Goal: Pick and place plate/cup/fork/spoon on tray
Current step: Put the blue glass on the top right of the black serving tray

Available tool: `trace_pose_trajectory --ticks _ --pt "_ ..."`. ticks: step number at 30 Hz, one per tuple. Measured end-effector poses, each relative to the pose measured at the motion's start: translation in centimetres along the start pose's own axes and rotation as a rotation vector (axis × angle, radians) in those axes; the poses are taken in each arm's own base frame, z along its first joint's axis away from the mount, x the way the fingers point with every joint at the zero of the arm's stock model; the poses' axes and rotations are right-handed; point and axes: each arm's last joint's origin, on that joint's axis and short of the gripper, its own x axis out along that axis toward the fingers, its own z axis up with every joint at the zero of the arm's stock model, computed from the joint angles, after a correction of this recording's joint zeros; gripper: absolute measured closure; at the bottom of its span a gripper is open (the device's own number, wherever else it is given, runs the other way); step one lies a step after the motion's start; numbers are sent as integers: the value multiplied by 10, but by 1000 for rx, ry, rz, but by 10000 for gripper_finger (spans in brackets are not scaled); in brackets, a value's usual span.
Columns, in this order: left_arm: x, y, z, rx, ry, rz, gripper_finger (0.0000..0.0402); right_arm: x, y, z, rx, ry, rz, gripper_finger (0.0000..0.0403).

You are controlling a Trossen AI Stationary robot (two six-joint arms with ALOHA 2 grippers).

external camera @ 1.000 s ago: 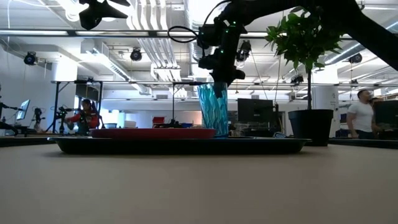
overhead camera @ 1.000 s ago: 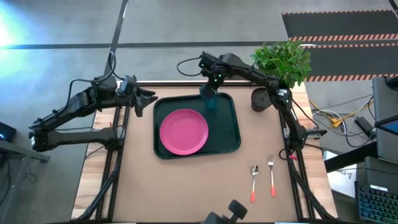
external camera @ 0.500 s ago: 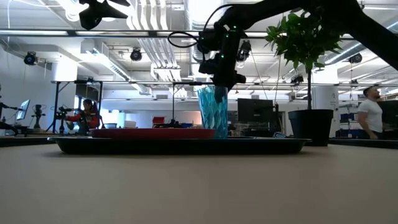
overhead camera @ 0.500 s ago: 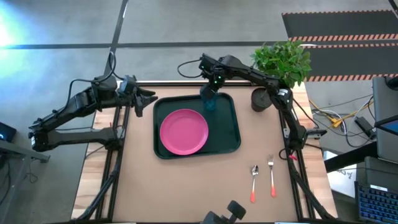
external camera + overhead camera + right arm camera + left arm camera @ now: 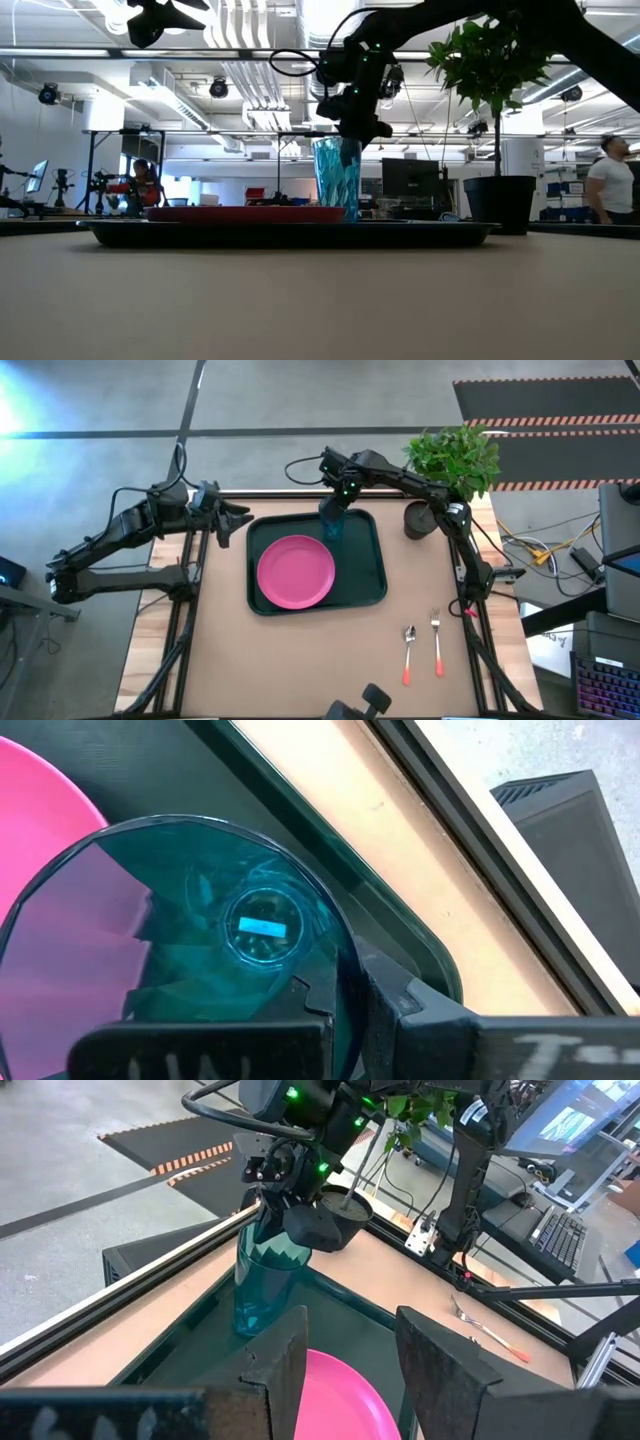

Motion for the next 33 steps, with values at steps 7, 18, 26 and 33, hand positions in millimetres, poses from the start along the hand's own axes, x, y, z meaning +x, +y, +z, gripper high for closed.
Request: trace_pose_trajectory --ticks 7,18,26,33 --pt "0 0 0 0 0 0 265 0 1 0 -2 1 1 394" --pt "0 0 0 0 0 0 265 0 1 0 5 4 2 394" --pt "0 0 0 0 0 0 265 0 2 -1 4 7 28 394" --pt "0 0 0 0 0 0 265 0 2 -1 4 7 28 394"
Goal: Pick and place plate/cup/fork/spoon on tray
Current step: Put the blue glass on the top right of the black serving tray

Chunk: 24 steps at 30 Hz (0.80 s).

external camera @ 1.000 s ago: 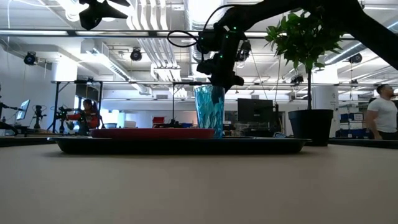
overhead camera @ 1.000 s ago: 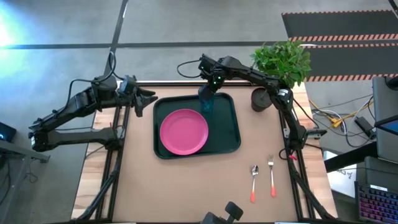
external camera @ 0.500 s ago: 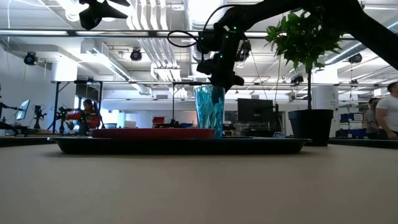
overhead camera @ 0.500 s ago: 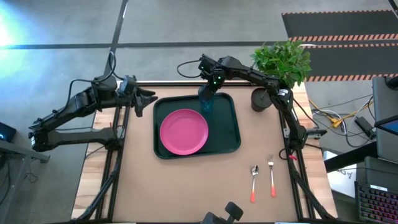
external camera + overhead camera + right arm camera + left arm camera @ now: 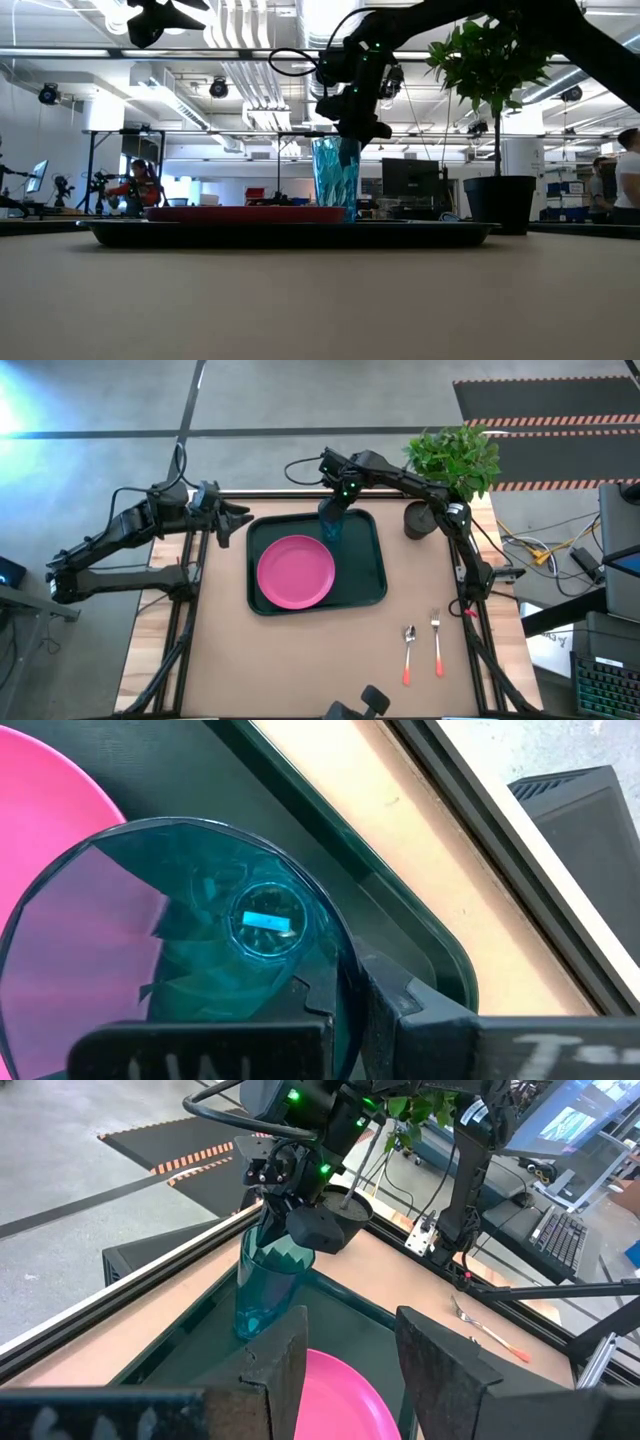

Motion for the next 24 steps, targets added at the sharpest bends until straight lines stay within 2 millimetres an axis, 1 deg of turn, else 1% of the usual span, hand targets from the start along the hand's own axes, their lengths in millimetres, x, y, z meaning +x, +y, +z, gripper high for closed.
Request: trace_pose_trajectory --ticks 17,24 --pt "0 0 0 -1 0 0 265 0 -1 -1 -5 8 -25 394" --pt "0 0 0 -1 1 0 265 -6 -2 -5 -10 26 -47 394"
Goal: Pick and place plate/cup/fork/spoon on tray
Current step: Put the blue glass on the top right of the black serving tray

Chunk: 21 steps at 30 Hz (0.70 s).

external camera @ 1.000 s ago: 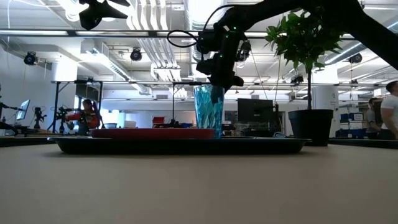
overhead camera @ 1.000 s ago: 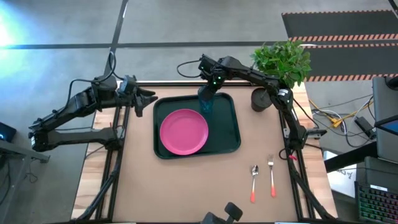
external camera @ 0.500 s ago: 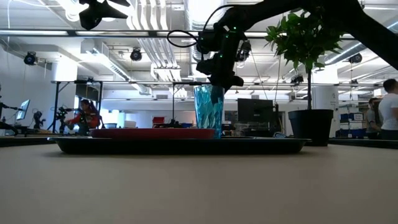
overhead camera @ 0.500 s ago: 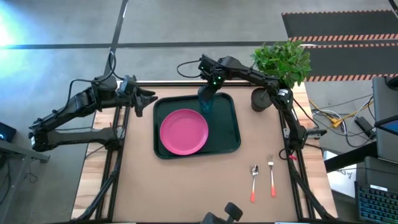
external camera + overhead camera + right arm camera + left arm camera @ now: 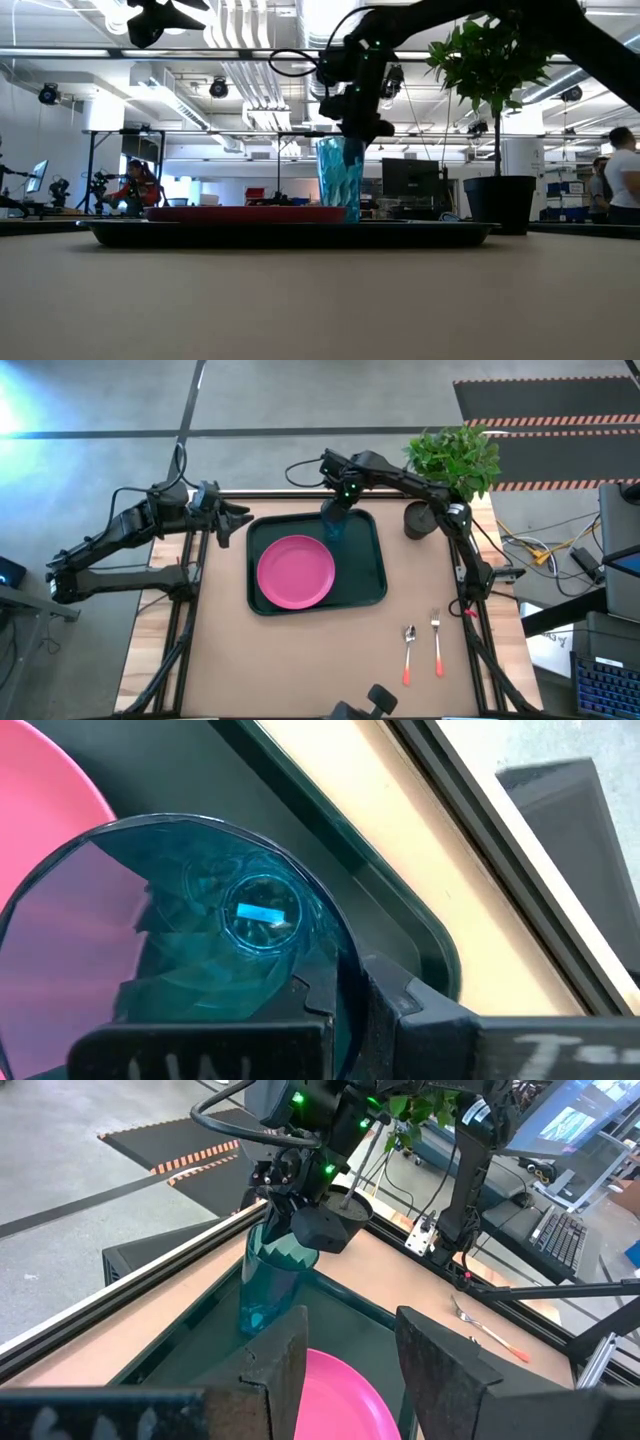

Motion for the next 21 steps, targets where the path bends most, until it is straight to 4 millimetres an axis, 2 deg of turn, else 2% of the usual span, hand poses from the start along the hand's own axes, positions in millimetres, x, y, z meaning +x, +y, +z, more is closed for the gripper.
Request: trace_pose_trajectory --ticks 21 --pt "0 0 0 0 -1 0 265 -2 -1 -2 -21 13 -21 394"
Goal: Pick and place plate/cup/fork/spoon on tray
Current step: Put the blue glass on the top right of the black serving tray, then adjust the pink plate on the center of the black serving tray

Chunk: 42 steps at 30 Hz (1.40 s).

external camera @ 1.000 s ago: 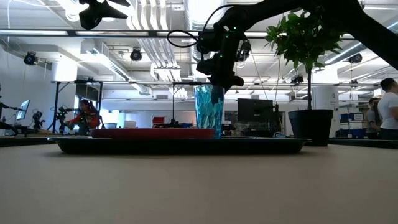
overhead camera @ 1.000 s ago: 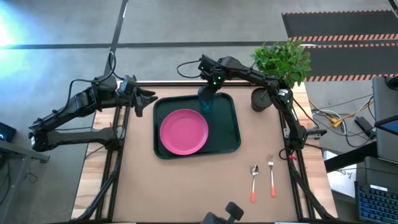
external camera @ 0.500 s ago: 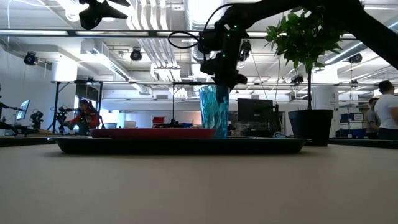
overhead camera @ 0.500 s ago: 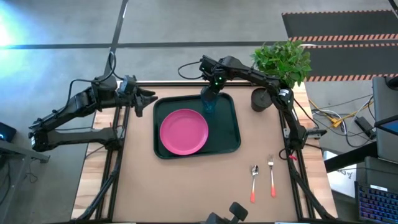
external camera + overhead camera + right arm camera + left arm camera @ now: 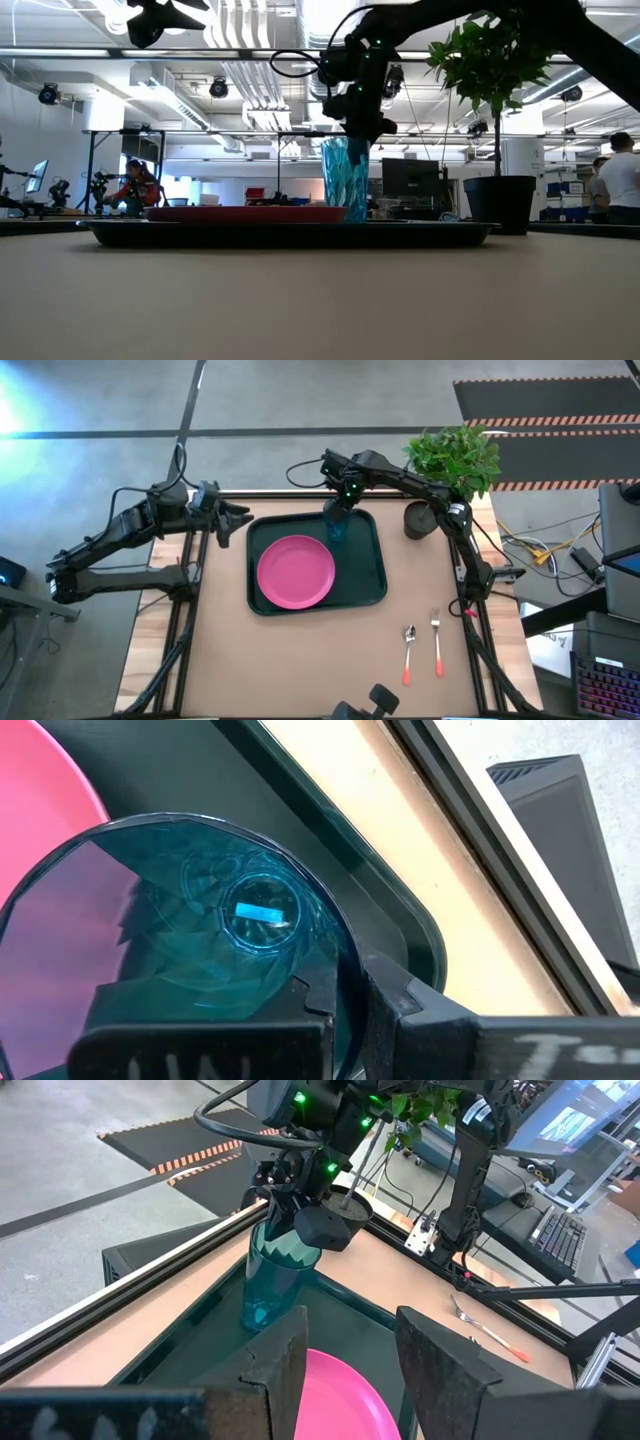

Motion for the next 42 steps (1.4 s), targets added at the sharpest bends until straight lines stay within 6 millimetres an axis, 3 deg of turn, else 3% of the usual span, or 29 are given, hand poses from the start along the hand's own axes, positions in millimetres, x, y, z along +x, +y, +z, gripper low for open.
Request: trace_pose_trajectory --ticks 6,14,20,24,30,38,42 --pt "-1 0 0 0 -2 -1 265 0 0 0 -6 -1 -3 391" --pt "-1 0 0 -3 -3 -2 265 -2 0 0 3 -3 -6 353" --pt "-1 0 0 -3 -3 -2 265 -16 1 -2 0 -35 1 324" --pt "-1 0 0 -3 -3 -1 265 -38 6 -6 -8 -83 13 313" --pt "-1 0 0 -3 -3 -2 265 -93 26 -29 -19 -151 52 313" --pt "-1 0 0 -2 -3 -2 265 -171 87 -96 -31 -162 153 316" --pt "-1 0 0 -2 -3 -2 265 -199 123 -132 -18 -181 236 316"
